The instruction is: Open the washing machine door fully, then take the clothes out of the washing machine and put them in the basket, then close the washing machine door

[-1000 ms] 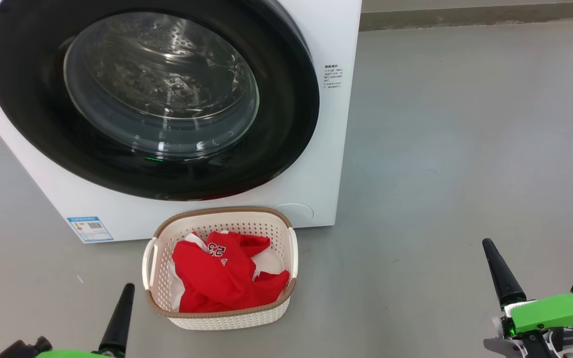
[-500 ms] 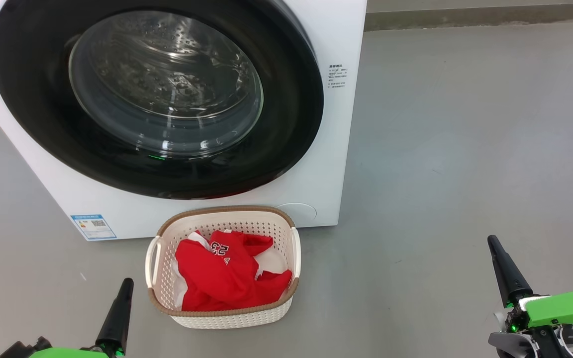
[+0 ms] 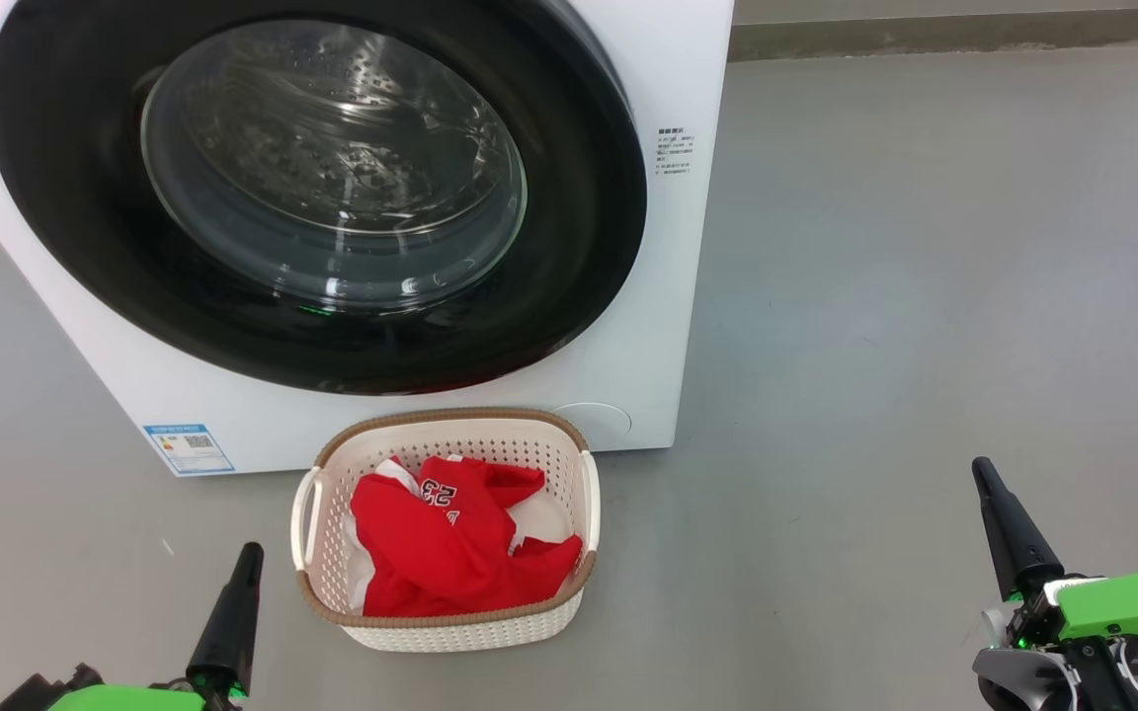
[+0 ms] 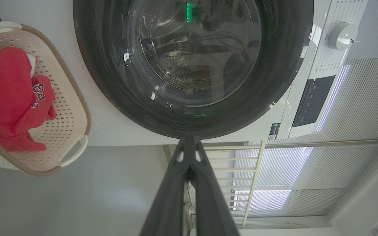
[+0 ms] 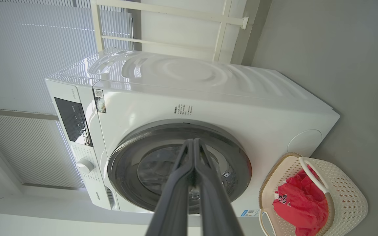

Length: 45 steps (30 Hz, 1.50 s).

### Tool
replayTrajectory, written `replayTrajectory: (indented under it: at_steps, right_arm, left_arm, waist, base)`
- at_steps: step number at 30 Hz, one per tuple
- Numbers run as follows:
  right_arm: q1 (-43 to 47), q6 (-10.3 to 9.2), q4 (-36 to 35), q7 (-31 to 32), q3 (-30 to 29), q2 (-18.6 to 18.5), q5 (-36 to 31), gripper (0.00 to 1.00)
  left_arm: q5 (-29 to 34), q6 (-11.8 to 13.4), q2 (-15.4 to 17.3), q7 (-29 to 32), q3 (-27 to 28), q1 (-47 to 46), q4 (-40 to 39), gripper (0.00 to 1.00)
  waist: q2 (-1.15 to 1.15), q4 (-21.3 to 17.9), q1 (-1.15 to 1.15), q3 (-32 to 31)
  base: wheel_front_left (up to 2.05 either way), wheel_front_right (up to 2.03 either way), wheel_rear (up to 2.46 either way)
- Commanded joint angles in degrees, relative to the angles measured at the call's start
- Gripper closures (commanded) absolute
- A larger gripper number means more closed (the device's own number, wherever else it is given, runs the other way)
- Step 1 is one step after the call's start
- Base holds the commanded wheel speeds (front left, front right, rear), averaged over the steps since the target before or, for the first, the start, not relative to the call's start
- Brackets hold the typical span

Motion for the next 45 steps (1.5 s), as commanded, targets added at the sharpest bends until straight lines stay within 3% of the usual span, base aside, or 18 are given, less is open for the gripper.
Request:
replayTrajectory:
  at_steps: [1, 45]
  right_arm:
    - [-2.32, -0.03, -1.41, 0.4, 0.72, -0.73, 0.27, 1.0]
    - [-2.38, -0.03, -1.36, 1.02, -0.06, -0.18, -0.38, 1.0]
  left_arm:
    - [-0.63, -0.42, 0.51, 0.53, 2.07, -2.3, -1.16, 1.0]
    - [-0.4, -0.42, 0.32, 0.75, 2.34, -2.33, -1.15, 1.0]
  waist:
    - [0.0, 0.0, 0.0, 0.0]
    - [0.0, 0.0, 0.0, 0.0]
  base:
    - [0.0, 0.0, 0.0]
    - [0.0, 0.0, 0.0]
